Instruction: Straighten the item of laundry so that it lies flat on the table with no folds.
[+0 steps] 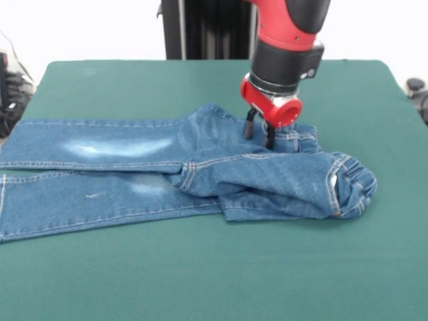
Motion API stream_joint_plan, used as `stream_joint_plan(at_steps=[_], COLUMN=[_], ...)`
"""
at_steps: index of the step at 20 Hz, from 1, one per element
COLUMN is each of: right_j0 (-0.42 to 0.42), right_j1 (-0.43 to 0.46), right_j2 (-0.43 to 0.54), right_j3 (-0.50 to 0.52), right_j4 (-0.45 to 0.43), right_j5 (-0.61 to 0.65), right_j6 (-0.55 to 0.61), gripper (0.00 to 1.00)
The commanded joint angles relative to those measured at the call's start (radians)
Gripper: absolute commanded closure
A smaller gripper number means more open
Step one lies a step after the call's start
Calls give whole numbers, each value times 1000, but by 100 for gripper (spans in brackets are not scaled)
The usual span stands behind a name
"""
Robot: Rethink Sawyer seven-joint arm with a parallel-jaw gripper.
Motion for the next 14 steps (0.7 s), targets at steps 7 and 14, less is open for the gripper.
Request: stream_joint_plan(at_steps=[7,14], right_j0=[-42,6], right_j1=[63,78], right_j2=[233,152], right_j3=[115,55], right_j4=[50,23], right_j5=[12,173], right_j6=[232,177], gripper=[0,100])
